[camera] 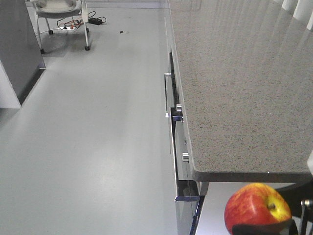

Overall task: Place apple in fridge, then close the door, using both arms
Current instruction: 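Lift the apple off the countertop with the right gripper, then drive the base toward the open refrigerator holding the apple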

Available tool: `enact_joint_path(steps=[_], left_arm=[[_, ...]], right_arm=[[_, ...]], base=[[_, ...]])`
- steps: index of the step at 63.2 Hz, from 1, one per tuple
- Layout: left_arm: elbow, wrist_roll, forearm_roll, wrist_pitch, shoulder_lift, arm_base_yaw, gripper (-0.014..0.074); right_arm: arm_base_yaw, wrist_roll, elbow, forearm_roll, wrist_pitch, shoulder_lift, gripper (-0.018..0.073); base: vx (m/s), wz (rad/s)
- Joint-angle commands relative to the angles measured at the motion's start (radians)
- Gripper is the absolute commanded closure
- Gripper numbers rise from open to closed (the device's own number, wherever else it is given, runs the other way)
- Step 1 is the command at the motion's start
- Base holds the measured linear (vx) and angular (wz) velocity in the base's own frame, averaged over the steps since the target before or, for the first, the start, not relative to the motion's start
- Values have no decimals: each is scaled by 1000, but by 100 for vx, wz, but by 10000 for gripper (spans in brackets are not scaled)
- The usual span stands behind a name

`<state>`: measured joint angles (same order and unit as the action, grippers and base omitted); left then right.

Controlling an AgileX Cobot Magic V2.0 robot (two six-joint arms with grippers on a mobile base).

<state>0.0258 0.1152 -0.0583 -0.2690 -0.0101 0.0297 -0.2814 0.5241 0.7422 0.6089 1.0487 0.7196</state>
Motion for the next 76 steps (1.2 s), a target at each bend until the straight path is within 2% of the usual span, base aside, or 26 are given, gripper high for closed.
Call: enact_joint_path(steps=[1, 76], left_arm=[[21, 3, 1, 77, -17, 0, 603], [21, 3, 1, 77, -17, 0, 603]], right_arm=[[0, 4, 28, 61, -6, -3, 183], [0, 5, 28, 86, 6, -3, 183]], base=[[0, 0], [0, 3]])
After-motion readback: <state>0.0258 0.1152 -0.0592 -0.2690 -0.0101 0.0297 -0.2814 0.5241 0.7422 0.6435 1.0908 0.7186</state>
